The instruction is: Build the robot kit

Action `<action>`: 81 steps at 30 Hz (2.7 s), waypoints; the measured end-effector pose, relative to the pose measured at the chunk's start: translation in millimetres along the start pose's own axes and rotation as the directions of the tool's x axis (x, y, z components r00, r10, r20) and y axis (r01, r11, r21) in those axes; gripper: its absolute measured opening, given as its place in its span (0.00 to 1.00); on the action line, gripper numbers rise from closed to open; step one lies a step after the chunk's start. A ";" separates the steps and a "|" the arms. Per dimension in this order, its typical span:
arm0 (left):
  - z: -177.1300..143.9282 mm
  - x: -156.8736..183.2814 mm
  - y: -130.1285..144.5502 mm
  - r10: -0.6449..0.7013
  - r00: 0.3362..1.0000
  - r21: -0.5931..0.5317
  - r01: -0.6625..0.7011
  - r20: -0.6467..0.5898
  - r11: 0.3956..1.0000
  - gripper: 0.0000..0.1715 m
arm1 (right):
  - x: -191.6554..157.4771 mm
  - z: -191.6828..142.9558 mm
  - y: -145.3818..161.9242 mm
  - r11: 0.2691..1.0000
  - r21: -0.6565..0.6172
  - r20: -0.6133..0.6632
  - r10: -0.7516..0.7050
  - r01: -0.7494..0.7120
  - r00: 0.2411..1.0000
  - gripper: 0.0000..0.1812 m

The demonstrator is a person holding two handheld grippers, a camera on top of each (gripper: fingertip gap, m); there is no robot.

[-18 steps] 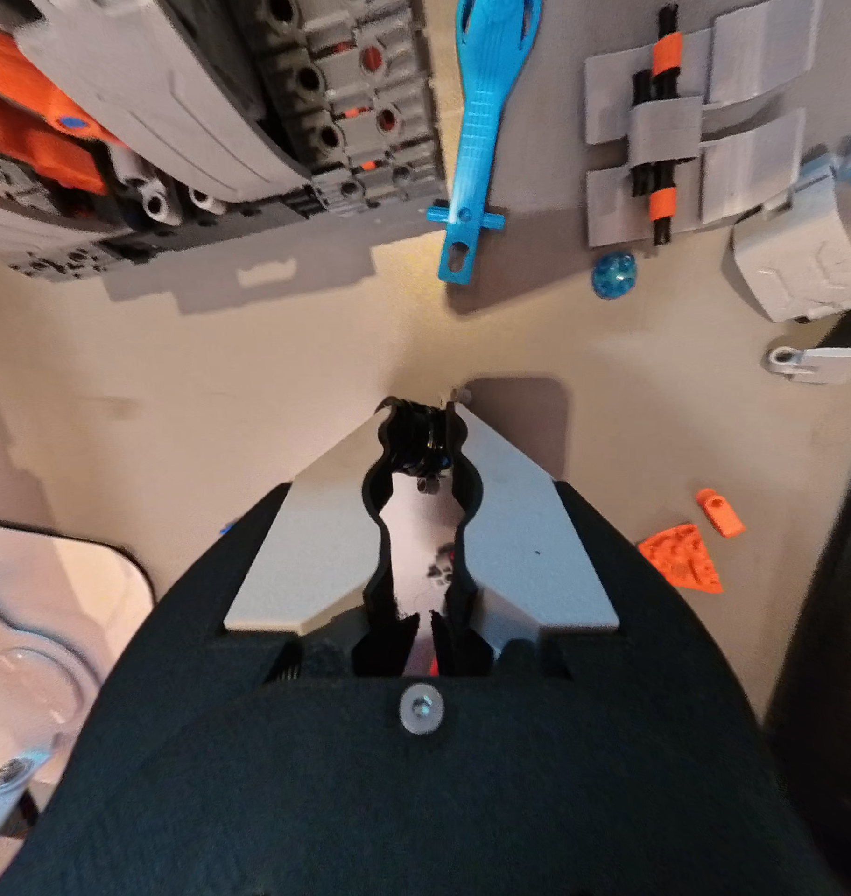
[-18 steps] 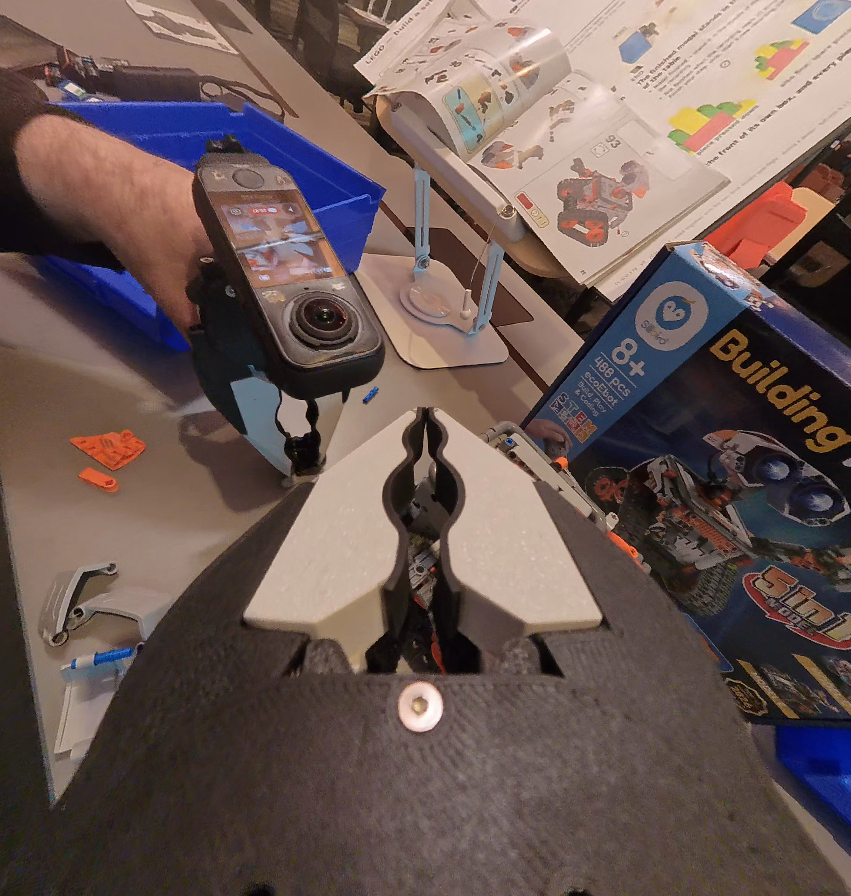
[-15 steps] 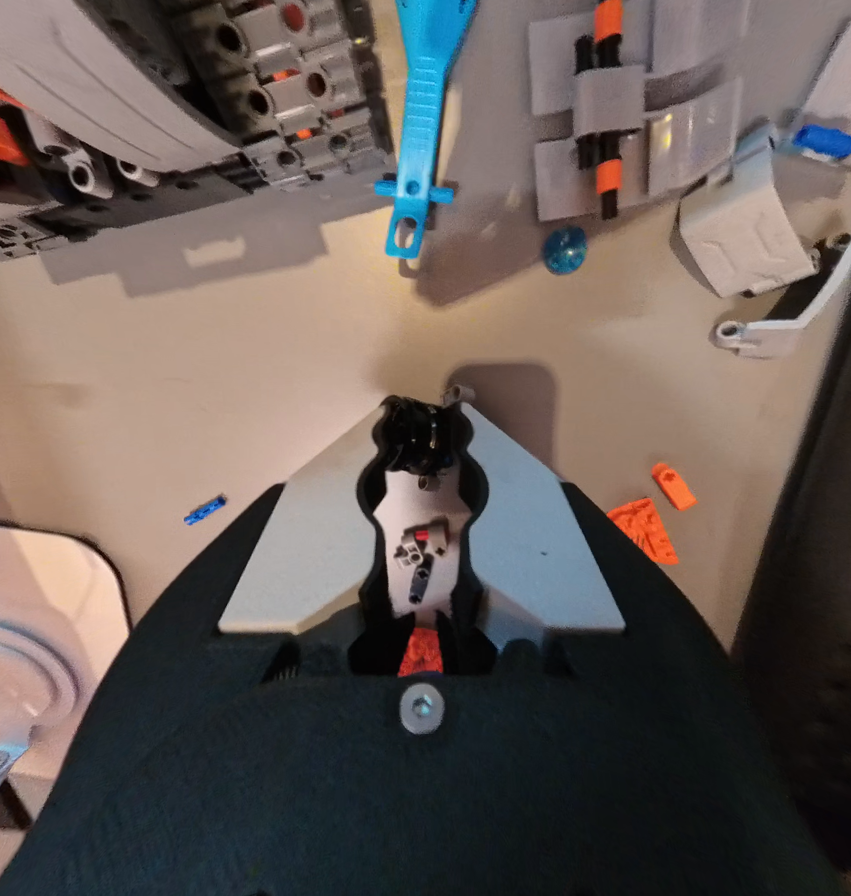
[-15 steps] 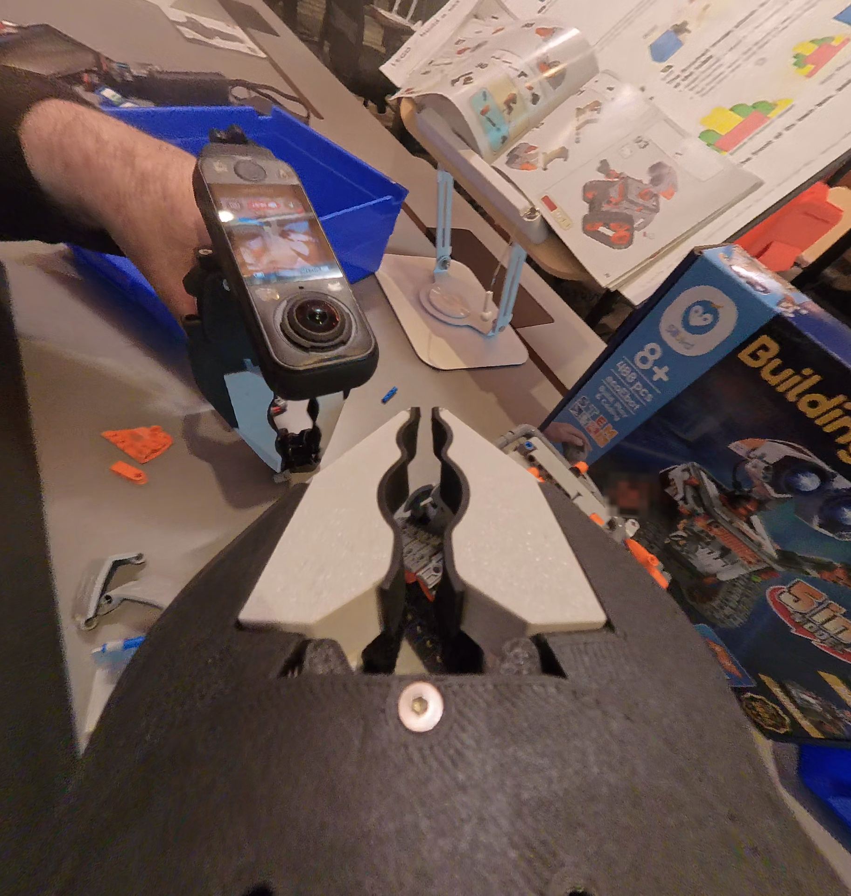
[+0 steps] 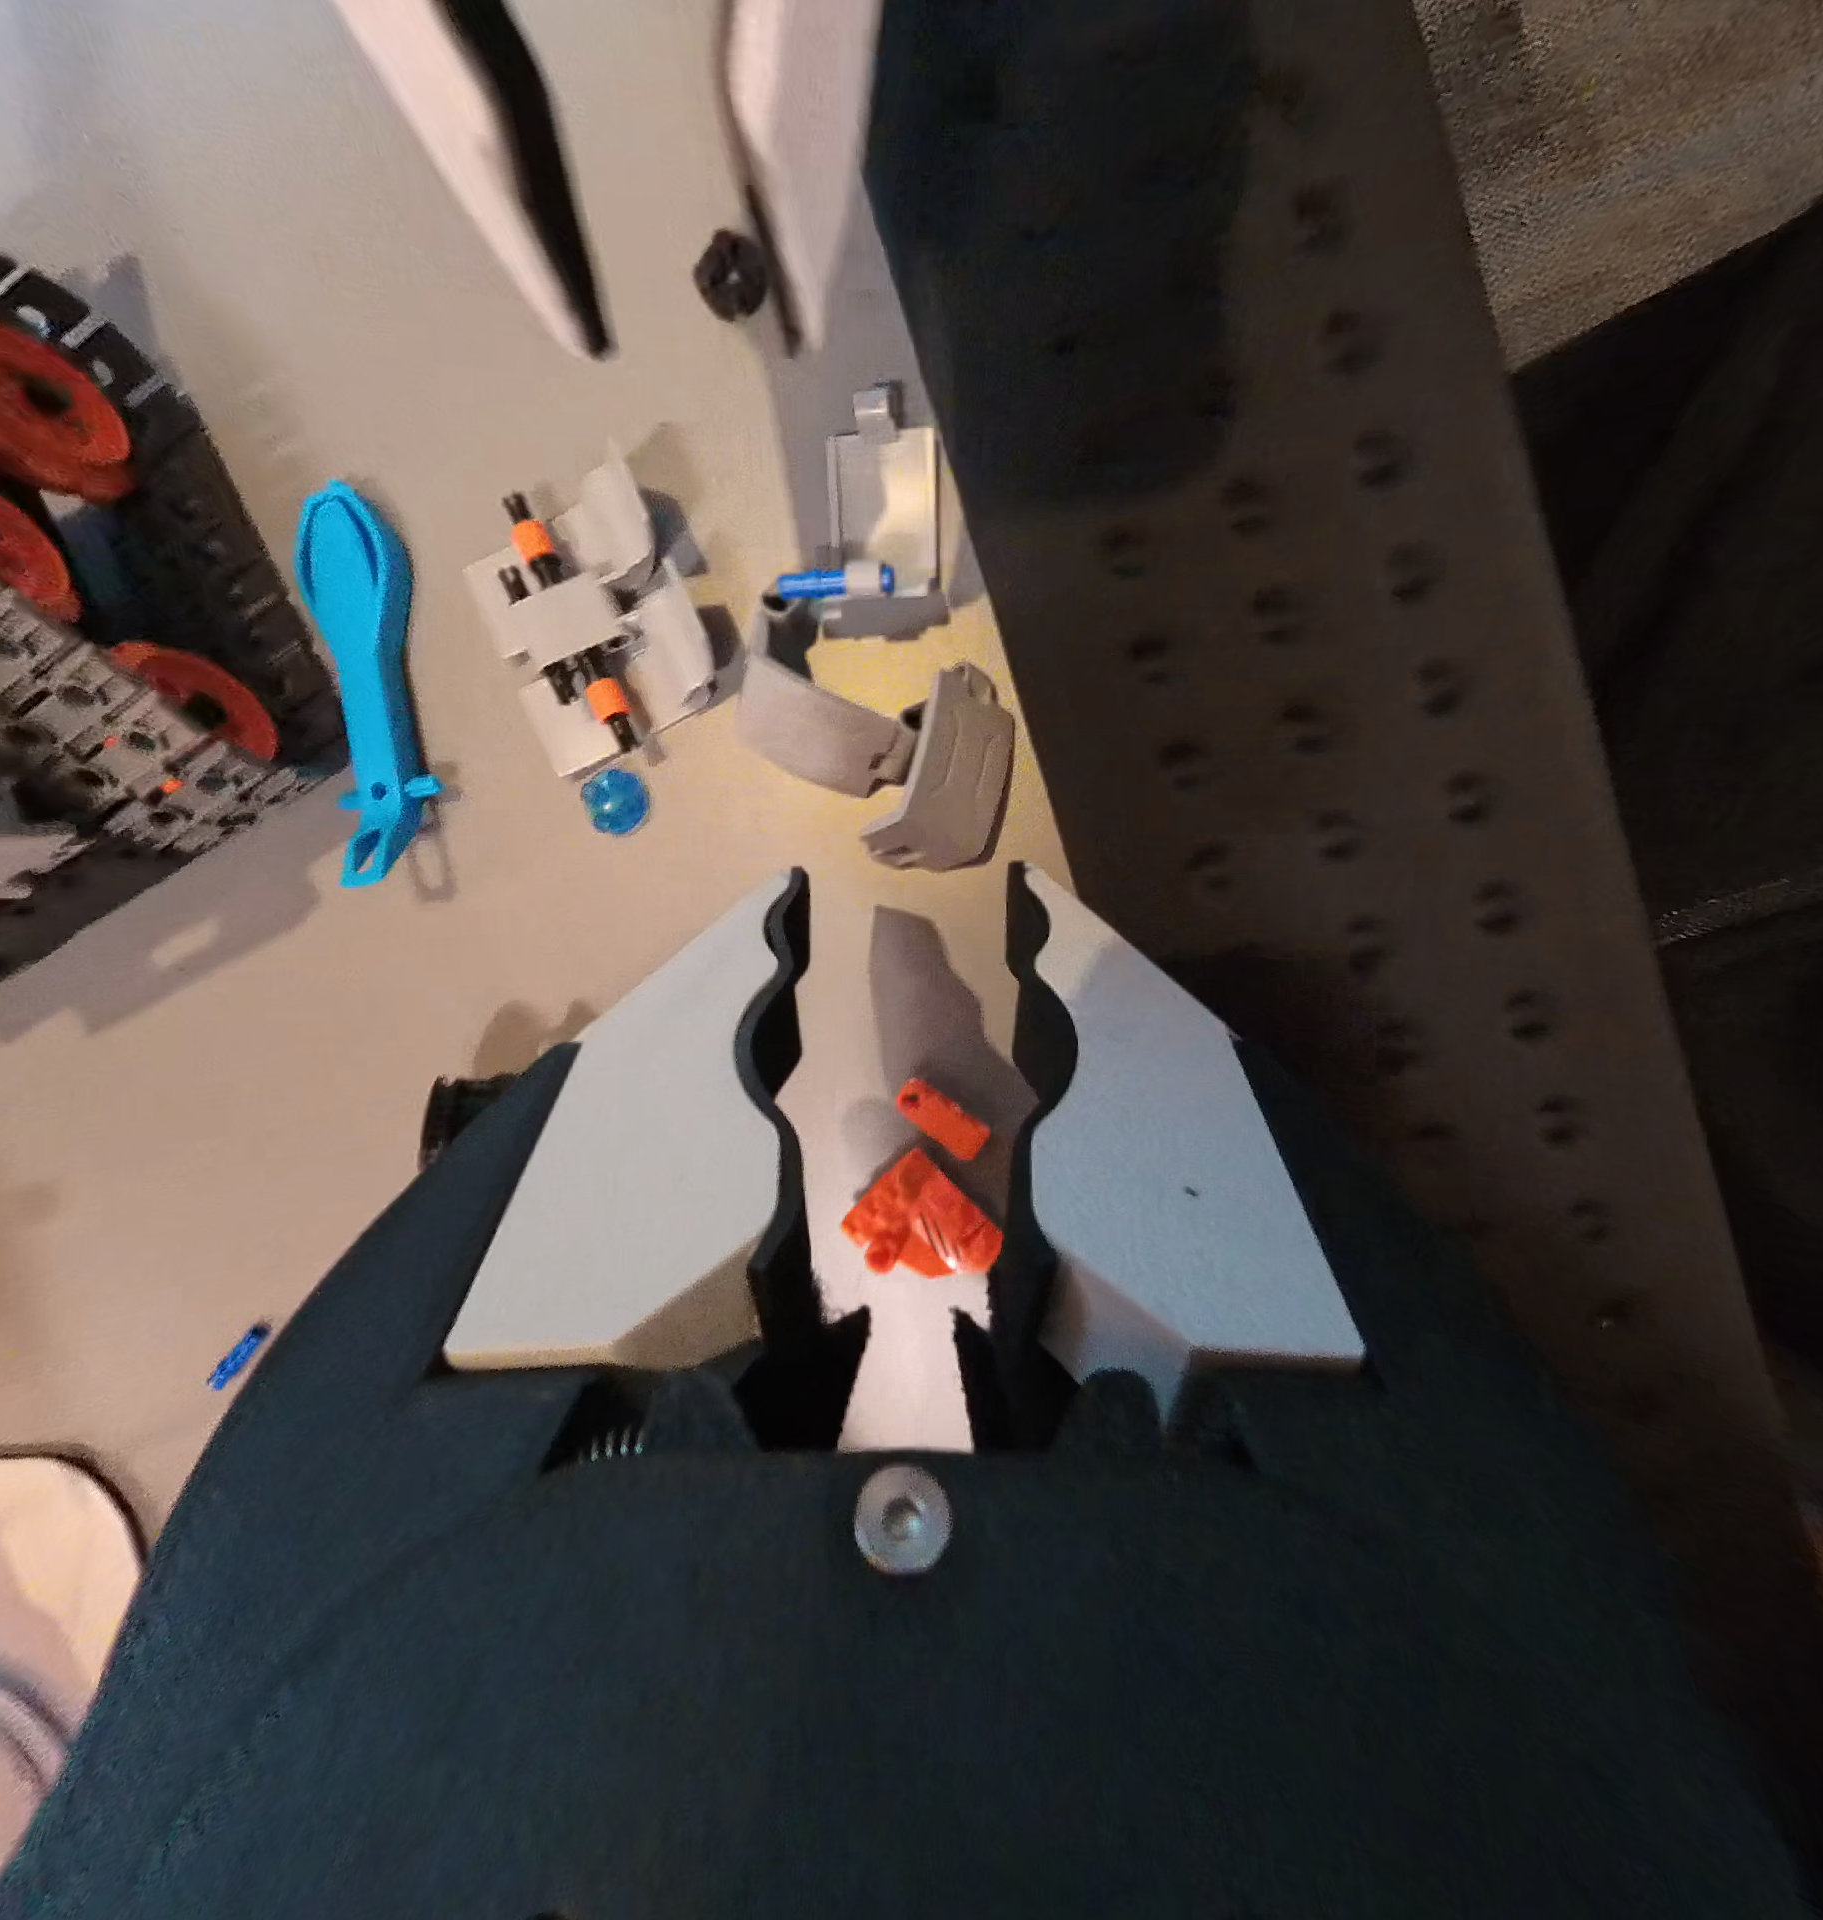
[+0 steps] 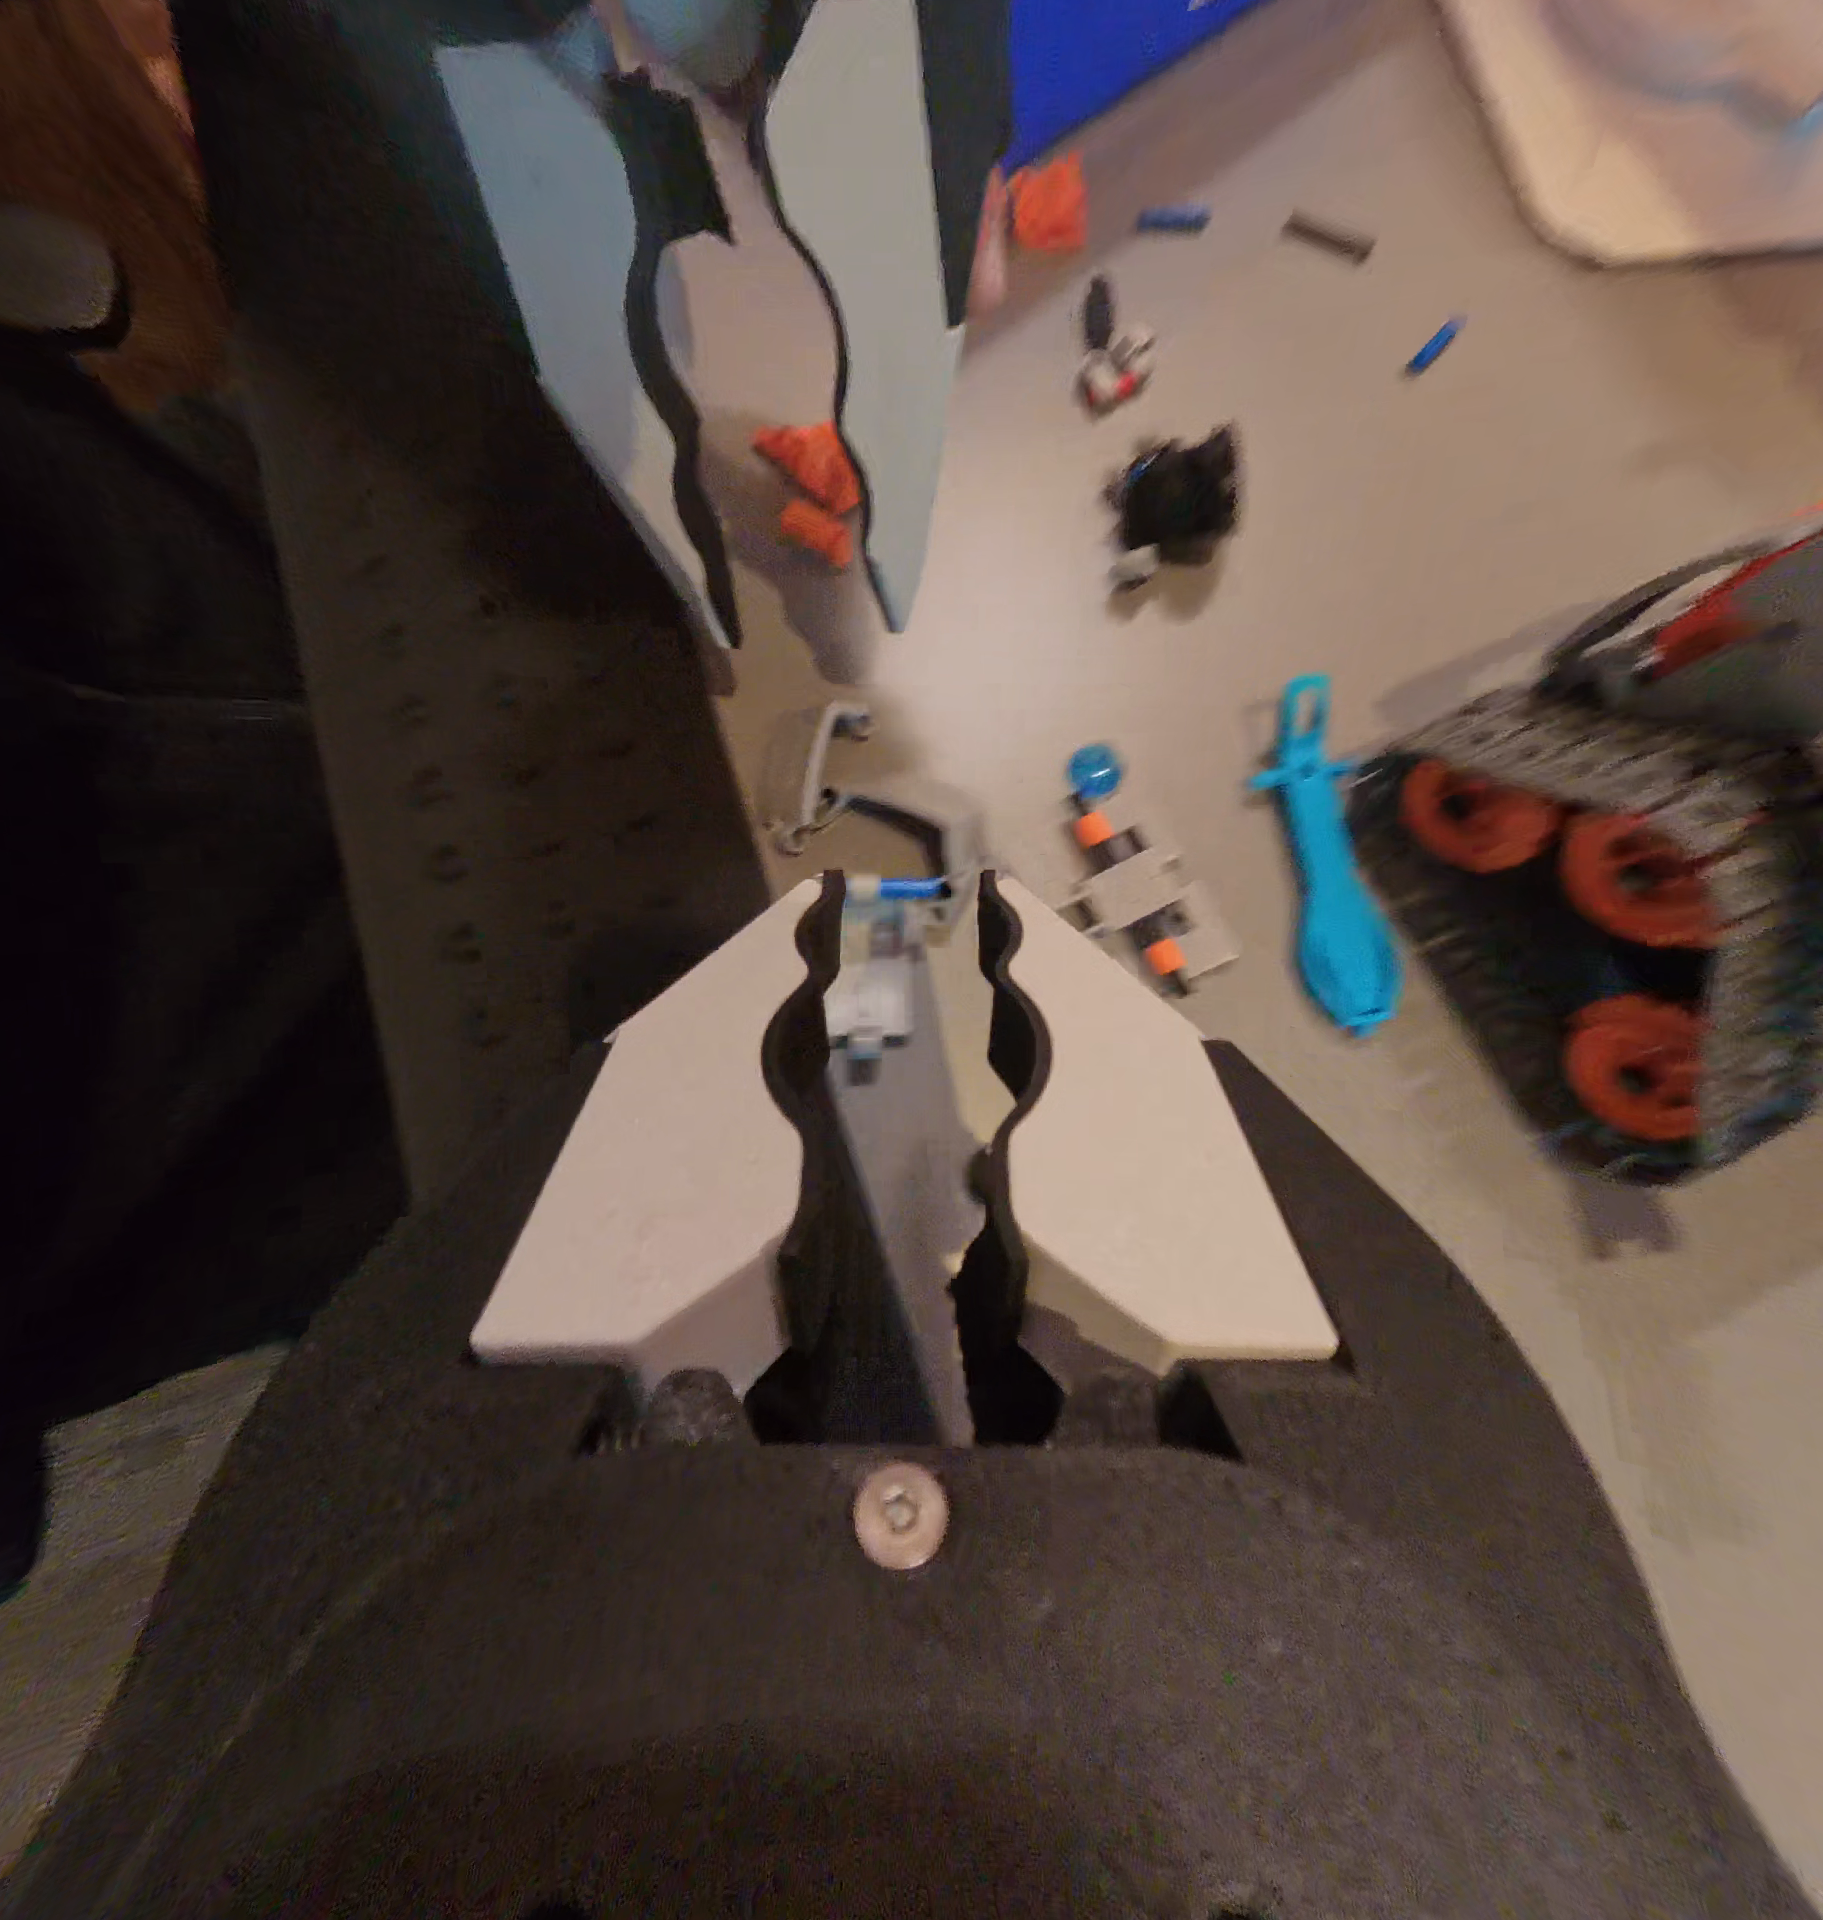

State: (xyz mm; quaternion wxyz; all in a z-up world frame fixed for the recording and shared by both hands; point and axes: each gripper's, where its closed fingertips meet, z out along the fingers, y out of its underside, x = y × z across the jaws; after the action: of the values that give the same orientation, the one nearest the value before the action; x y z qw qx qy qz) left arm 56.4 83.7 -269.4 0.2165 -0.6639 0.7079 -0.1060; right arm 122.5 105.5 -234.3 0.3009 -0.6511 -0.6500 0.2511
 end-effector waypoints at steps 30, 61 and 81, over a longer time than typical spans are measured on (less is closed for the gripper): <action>-3.1 -7.0 2.0 -0.090 0.994 0.159 0.079 0.062 0.984 0.13 | -11.9 50.7 9.4 0.956 -0.006 -0.049 0.292 -0.293 0.955 0.04; -262.1 -261.8 285.5 -0.299 0.409 0.098 0.444 0.862 0.891 0.09 | 12.1 80.1 -59.4 0.974 0.200 0.045 0.094 -0.102 0.995 0.04; -223.9 -313.1 140.0 0.003 0.481 -0.047 0.079 0.877 0.996 0.09 | 10.5 85.7 -53.3 0.977 0.195 0.055 0.078 -0.088 0.995 0.04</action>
State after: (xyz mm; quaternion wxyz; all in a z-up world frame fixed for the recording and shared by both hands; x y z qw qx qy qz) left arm -161.2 375.0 -80.8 0.5174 -0.6489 0.4878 0.2708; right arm 24.2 120.2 -254.7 0.3378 -0.6387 -0.6010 0.3416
